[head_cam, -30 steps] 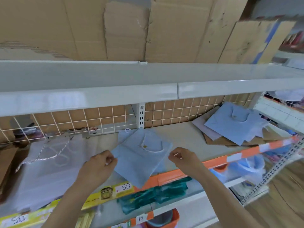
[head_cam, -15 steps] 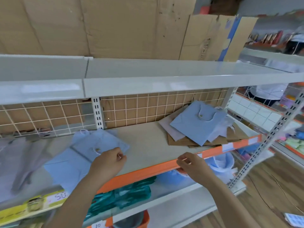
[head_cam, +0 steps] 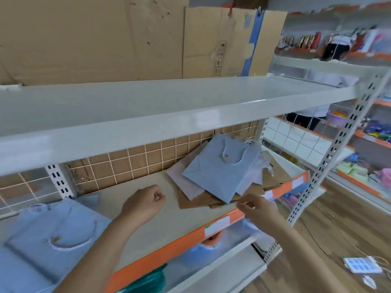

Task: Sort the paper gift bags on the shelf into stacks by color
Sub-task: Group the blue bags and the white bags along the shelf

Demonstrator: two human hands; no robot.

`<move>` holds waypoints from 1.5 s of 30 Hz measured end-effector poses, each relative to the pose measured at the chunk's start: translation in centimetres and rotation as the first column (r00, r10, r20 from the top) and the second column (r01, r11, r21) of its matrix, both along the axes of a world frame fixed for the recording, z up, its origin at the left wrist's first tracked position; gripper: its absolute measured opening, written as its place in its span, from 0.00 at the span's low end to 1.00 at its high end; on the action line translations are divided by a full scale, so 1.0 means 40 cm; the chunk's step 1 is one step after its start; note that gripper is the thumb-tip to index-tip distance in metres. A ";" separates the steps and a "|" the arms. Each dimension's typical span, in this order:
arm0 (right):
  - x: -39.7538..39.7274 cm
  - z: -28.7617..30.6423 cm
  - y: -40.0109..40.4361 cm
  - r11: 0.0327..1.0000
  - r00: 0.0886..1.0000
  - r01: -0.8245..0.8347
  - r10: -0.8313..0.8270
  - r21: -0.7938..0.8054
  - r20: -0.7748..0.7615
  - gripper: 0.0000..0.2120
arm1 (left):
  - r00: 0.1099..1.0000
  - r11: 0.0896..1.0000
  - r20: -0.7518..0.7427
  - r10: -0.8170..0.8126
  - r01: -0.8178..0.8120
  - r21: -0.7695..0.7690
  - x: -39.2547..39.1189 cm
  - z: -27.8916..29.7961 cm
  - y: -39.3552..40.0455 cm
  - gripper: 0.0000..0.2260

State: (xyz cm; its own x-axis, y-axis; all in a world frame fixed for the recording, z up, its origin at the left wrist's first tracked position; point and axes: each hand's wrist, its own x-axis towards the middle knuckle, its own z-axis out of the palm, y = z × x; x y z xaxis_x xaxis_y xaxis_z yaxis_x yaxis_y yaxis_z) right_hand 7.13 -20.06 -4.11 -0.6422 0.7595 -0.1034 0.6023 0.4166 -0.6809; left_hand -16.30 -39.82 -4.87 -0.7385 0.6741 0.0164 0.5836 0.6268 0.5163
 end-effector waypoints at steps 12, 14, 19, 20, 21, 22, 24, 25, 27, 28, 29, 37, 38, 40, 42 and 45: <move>-0.025 -0.048 0.267 0.999 0.998 -0.005 0.008 -0.046 0.060 0.06 | 0.977 1.000 0.213 -0.018 0.019 -0.006 -0.057 -0.062 0.359 0.25; -0.019 -0.057 0.321 0.998 0.997 -0.038 0.040 -0.041 0.066 0.06 | 0.982 1.000 0.189 0.015 -0.018 0.015 -0.051 -0.082 0.411 0.28; 0.010 -0.060 0.471 0.994 0.989 -0.104 0.107 -0.035 0.101 0.08 | 0.975 0.984 0.146 0.167 -0.156 -0.084 -0.015 -0.119 0.529 0.47; 0.016 -0.057 0.499 0.992 0.986 -0.124 0.126 -0.029 0.108 0.08 | 0.970 0.978 0.151 0.192 -0.176 -0.116 -0.004 -0.128 0.550 0.50; 0.021 -0.054 0.527 0.990 0.984 -0.141 0.143 -0.027 0.102 0.07 | 0.963 0.970 0.155 0.220 -0.200 -0.137 0.006 -0.137 0.569 0.53; 0.025 -0.049 0.553 0.988 0.984 -0.153 0.155 -0.027 0.089 0.06 | 0.956 0.963 0.159 0.247 -0.225 -0.146 0.013 -0.146 0.585 0.56; 0.030 -0.039 0.599 0.987 0.984 -0.161 0.162 -0.015 0.076 0.05 | 0.941 0.952 0.169 0.293 -0.270 -0.147 0.024 -0.156 0.604 0.60; 0.034 -0.035 0.617 0.985 0.982 -0.174 0.174 -0.007 0.076 0.05 | 0.933 0.944 0.170 0.318 -0.294 -0.152 0.027 -0.156 0.609 0.61; 0.039 -0.030 0.648 0.977 0.974 -0.215 0.215 -0.009 0.067 0.05 | 0.913 0.915 0.128 0.387 -0.363 -0.177 0.024 -0.145 0.617 0.62; 0.040 -0.027 0.663 0.973 0.971 -0.232 0.232 -0.013 0.061 0.05 | 0.900 0.895 0.089 0.426 -0.404 -0.190 0.021 -0.135 0.620 0.62; 0.040 -0.024 0.679 0.970 0.968 -0.244 0.244 -0.018 0.053 0.06 | 0.887 0.873 0.046 0.459 -0.441 -0.207 0.020 -0.124 0.623 0.61; -0.014 -0.033 0.741 0.941 0.941 -0.338 0.338 0.030 0.026 0.08 | 0.736 0.824 0.456 0.501 -0.567 0.011 0.075 -0.058 0.549 0.35; -0.029 -0.037 0.740 0.937 0.939 -0.345 0.344 0.051 0.029 0.07 | 0.725 0.819 0.537 0.432 -0.565 0.103 0.089 -0.052 0.530 0.30; -0.056 -0.045 0.734 0.934 0.941 -0.338 0.335 0.116 0.050 0.09 | 0.704 0.785 0.639 0.311 -0.569 0.245 0.117 -0.042 0.490 0.28; -0.077 -0.051 0.724 0.930 0.955 -0.297 0.293 0.216 0.052 0.11 | 0.687 0.737 0.680 0.256 -0.594 0.323 0.143 -0.036 0.449 0.27; -0.107 -0.047 0.704 0.897 0.966 -0.245 0.256 0.368 0.020 0.13 | 0.674 0.634 0.663 0.327 -0.676 0.375 0.166 -0.029 0.382 0.22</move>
